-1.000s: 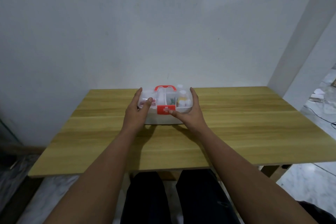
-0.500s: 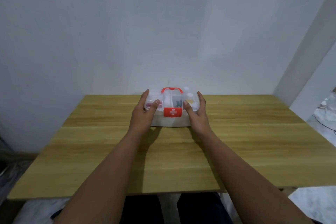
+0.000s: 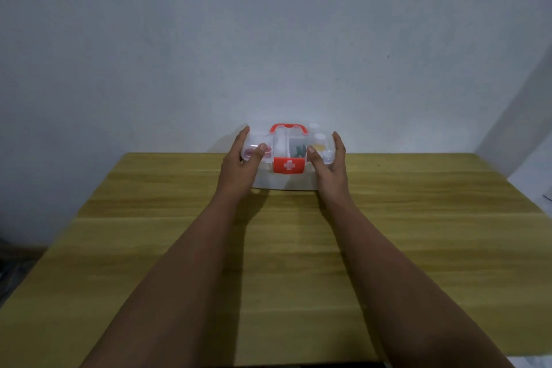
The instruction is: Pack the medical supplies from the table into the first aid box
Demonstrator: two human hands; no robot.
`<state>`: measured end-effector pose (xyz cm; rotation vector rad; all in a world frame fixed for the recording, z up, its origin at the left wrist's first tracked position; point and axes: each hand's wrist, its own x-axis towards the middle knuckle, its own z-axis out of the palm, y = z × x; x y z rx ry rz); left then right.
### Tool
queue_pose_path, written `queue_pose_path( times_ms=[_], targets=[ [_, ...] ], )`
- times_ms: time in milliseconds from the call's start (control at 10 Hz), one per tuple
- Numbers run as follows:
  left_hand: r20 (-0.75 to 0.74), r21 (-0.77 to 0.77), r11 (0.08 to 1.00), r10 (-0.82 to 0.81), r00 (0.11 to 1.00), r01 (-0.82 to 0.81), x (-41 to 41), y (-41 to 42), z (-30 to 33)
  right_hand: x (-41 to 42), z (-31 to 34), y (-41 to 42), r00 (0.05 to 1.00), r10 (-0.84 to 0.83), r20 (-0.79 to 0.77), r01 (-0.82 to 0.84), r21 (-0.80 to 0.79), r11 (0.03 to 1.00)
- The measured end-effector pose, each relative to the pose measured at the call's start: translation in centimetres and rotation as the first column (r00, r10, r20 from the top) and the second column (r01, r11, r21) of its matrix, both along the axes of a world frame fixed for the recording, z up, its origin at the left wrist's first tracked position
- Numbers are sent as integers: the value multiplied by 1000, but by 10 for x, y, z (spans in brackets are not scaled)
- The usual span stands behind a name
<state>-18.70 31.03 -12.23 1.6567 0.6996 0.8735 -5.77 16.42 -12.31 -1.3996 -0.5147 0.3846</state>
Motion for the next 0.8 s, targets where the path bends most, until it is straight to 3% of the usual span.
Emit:
queue_pose_path(
  times_ms=[400,500,600,700,800],
  targets=[
    [19,114,990,80,997,-82,10,-3,-1,14,0,8,999,-20,34,21,-21,1000],
    [-44,71,997,32,999,-28,3,-1,5,12,10,2,998,-5,63,10,-84,996],
    [-169,131,991,3,986,20,-4,-4,20,12,24,-4,994,9,111,12,-193,981],
    [-382,250,968,74,921,26,-7,-9,58,12,53,-10,990,41,134,11,-367,930],
    [-382,404,915,149,912,20,-8,-28,72,2,67,-15,986,7,166,57,-379,923]
  ],
)
